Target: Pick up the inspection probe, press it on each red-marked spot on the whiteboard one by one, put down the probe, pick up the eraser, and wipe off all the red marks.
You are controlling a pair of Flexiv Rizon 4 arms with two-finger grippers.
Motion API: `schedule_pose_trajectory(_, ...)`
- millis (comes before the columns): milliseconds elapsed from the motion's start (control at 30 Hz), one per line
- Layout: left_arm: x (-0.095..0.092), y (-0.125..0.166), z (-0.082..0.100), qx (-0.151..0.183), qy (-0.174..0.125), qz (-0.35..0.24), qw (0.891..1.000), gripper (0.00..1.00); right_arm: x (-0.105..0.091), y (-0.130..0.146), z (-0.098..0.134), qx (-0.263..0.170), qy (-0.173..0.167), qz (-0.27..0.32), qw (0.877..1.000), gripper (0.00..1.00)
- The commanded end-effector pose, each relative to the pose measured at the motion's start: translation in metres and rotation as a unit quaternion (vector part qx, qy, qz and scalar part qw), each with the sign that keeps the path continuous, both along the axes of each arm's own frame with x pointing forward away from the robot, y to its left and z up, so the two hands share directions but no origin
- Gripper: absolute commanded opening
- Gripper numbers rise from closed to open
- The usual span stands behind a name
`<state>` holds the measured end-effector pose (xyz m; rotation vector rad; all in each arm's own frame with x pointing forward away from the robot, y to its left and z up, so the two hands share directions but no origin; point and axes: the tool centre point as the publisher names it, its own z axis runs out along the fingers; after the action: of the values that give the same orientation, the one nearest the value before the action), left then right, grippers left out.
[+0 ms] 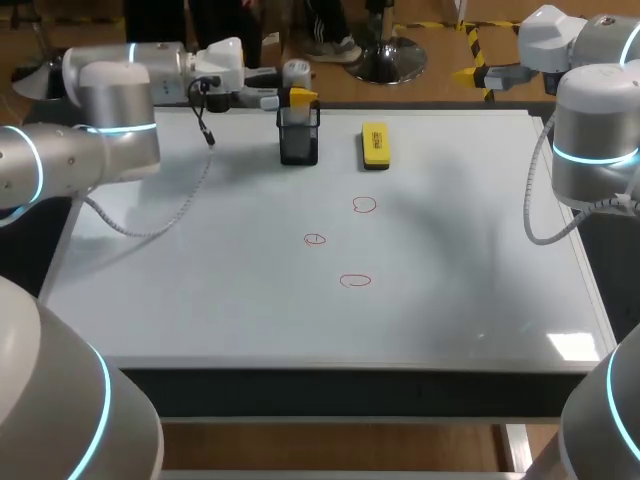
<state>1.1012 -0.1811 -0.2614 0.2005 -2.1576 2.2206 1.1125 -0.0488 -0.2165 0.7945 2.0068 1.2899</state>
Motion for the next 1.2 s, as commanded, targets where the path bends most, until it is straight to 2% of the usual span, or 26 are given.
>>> schedule_pose_trajectory(33, 0.005, -0.001, 0.009, -0.001, -0.002, -0.004, 1.000, 0.00, 0.000, 0.000, 0.000, 0.000, 0.001, 0.000, 1.000, 1.00)
schedule_pose_trajectory(800, 0.004, 0.006, 0.059, -0.006, -0.025, -0.010, 1.000, 0.00, 0.000, 0.000, 0.000, 0.000, 0.001, 0.000, 1.000, 1.00)
schedule_pose_trajectory(1200, 0.004, 0.004, 0.082, -0.039, -0.015, -0.005, 0.999, 0.00, 0.000, 0.000, 0.000, 0.000, 0.001, 0.000, 1.000, 1.00)
